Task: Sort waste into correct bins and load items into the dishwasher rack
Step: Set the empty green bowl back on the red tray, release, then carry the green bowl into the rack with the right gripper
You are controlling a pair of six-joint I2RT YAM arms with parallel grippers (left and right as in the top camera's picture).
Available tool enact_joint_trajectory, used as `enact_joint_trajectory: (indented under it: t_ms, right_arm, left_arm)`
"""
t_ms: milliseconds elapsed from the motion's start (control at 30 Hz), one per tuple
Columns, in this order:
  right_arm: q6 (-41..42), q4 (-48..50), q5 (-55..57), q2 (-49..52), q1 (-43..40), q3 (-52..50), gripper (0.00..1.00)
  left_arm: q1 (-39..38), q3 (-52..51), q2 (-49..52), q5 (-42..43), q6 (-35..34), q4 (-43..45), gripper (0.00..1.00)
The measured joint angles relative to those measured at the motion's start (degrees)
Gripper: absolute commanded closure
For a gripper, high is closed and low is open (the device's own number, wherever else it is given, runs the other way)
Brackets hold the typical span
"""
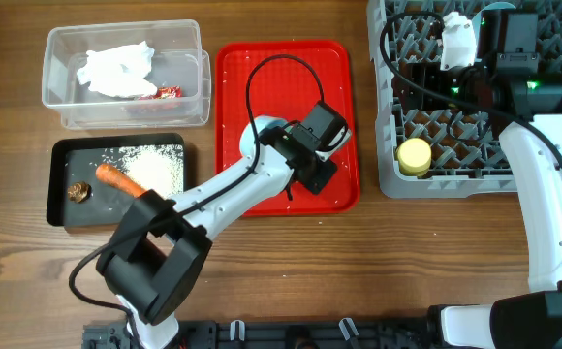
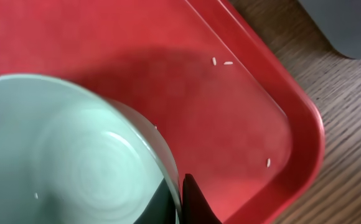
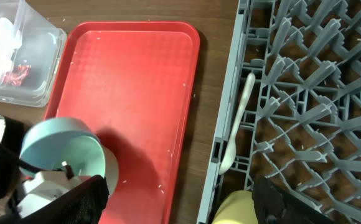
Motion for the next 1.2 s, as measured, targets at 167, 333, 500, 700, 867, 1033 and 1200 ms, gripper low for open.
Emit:
enact_joint_trajectory:
  t_ms: [167, 333, 500, 700, 867, 1033, 1200]
  right_arm:
    - [0.0, 0.0, 0.0, 0.0, 0.0, 0.0, 0.22]
    - [0.0, 0.0, 0.0, 0.0, 0.0, 0.0, 0.22]
    - [0.0, 0.0, 0.0, 0.0, 0.0, 0.0, 0.22]
    - [0.0, 0.0, 0.0, 0.0, 0.0, 0.0, 0.22]
    - [0.0, 0.0, 0.0, 0.0, 0.0, 0.0, 0.22]
    - [0.2, 0.0, 0.0, 0.0, 0.0, 0.0, 0.19]
    - [1.2, 1.7, -1.7, 0.0, 0.4, 0.0, 0.20]
  left_arm:
    - [0.0, 0.0, 0.2, 0.0, 0.0, 1.4, 0.96]
    - [0.0, 0.2, 0.2, -0.2, 0.0, 1.5, 0.96]
    - [0.0, 2.5, -1.7, -0.2, 0.0, 1.6, 0.96]
    - [-0.6, 2.9, -2.3, -0.2, 0.0, 2.8, 0.87]
    - [-2.2, 2.9, -2.3, -0.2, -0.2, 4.2, 0.77]
    - [-2.2, 2.9, -2.3, -0.2, -0.9, 4.2, 0.53]
    - [3.5, 5.6, -10.0, 0.0, -11.9, 1.9, 0.39]
